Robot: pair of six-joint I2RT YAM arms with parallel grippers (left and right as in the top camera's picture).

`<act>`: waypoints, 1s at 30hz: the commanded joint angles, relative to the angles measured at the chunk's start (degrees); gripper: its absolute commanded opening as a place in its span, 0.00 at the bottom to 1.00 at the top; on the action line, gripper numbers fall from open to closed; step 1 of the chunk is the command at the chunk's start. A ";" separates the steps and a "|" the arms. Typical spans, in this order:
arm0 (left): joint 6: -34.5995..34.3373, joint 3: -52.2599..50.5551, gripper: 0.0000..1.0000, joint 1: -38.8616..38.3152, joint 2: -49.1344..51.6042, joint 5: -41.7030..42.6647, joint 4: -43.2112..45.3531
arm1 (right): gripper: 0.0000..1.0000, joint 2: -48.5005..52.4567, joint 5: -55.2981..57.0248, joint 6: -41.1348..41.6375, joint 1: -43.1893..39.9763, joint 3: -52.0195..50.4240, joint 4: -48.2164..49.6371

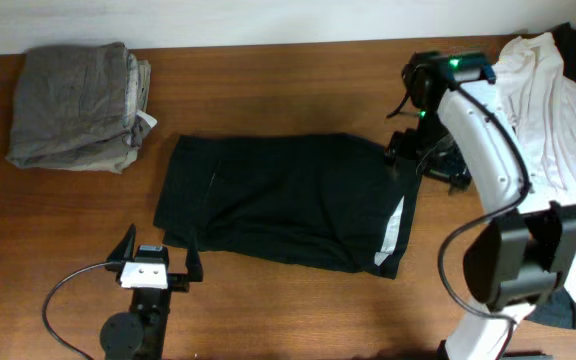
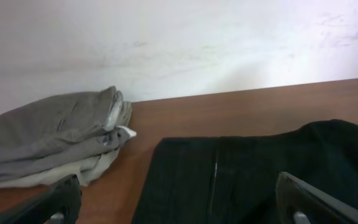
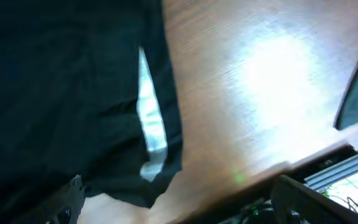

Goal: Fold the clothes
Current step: 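Grasp the trousers' left and right ends with both grippers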

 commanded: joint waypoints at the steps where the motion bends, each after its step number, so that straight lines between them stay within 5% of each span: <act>1: 0.39 -0.22 0.99 -0.13 -0.35 9.29 6.34 | 0.99 -12.55 6.40 4.79 2.08 -3.56 -0.04; 8: -3.19 12.22 0.99 -0.11 12.52 10.14 3.52 | 0.99 -29.14 5.53 1.33 4.17 -20.35 2.27; 12: 3.67 37.46 0.99 -0.13 40.87 10.75 -11.26 | 0.99 -29.51 -5.09 1.27 4.17 -36.68 13.97; 16: 5.01 54.29 0.99 -0.07 61.31 18.14 -23.30 | 0.99 -29.51 -9.01 -1.01 4.17 -41.40 17.64; 20: 3.13 57.55 0.99 3.15 75.47 16.17 -28.22 | 1.00 -29.51 -9.73 -4.70 4.17 -42.10 17.94; 22: 0.50 57.55 0.99 5.51 81.74 16.24 -29.03 | 0.92 -29.51 -12.28 -4.74 4.17 -43.08 19.93; 30: 0.28 57.55 0.99 13.73 85.68 16.17 -29.42 | 0.84 -29.49 -27.02 -4.92 4.17 -58.29 39.98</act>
